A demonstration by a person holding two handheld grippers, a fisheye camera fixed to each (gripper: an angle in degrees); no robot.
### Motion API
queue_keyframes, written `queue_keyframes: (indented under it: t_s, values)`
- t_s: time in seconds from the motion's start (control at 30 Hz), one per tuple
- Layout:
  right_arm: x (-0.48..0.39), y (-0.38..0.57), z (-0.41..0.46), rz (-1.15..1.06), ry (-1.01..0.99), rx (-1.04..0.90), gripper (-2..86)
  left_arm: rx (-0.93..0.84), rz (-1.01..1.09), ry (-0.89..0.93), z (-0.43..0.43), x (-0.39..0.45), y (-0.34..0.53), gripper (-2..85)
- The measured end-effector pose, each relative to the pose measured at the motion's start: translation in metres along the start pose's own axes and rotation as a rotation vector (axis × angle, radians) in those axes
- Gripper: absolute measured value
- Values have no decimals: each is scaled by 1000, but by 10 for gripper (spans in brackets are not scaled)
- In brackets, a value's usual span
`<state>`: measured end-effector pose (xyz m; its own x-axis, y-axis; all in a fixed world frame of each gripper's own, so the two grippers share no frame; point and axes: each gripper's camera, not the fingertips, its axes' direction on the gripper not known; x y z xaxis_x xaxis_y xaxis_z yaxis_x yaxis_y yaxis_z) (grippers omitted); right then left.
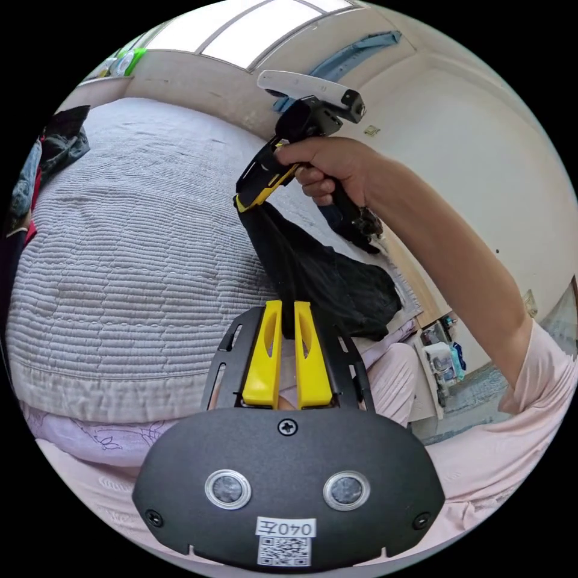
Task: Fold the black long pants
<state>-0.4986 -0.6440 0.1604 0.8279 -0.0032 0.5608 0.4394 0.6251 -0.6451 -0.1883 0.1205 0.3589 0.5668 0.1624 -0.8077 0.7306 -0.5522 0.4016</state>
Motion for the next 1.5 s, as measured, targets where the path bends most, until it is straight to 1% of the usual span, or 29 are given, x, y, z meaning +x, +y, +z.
queue_keyframes:
  t_s: [0.1, 0.3, 0.37, 0.43, 0.47, 0.57, 0.67, 0.73, 0.77, 0.8, 0.93, 1.07, 1.2, 1.33, 1.43, 1.5]
  values:
    - [-10, 9, -19, -29, 11, 24, -9, 58, -21, -1, -36, -17, 2, -14]
    - [-60, 17, -65, -124, -177, 146, -9, 205, -108, -122, -158, -64, 27, -14]
    - [-80, 23, -82, -161, -249, 199, -9, 293, -157, -174, -216, -76, 41, -14]
    - [-97, 38, -103, -215, -334, 251, -9, 337, -168, -210, -250, -74, 48, -14]
    - [-98, 43, -108, -226, -347, 261, -9, 347, -167, -237, -266, -68, 49, -14]
    - [-77, 76, -128, -281, -395, 288, -9, 335, -122, -257, -279, -40, 41, -14]
    - [-2, 124, -148, -286, -558, 331, -9, 322, -20, -225, -275, 10, 17, -13]
    - [78, 170, -165, -271, -695, 369, -9, 313, 53, -195, -268, 46, -2, -13]
    - [98, 183, -169, -266, -720, 380, -9, 302, 105, -176, -261, 72, -16, -13]
    - [137, 210, -176, -256, -758, 404, -9, 297, 130, -168, -257, 86, -23, -12]
    - [264, 316, -193, -221, -836, 499, -9, 239, 327, -95, -221, 188, -71, -12]
    - [362, 403, -192, -167, -840, 556, -9, 150, 477, -25, -169, 282, -116, -12]
    - [467, 480, -160, -56, -845, 558, -8, 60, 539, 23, -106, 349, -153, -12]
    - [560, 538, -104, 60, -918, 540, -8, -47, 565, 61, -21, 414, -184, -12]
    - [610, 569, -59, 98, -993, 541, -7, -125, 571, 90, 38, 450, -197, -12]
    - [632, 582, -30, 139, -1021, 530, -7, -169, 578, 79, 69, 469, -202, -12]
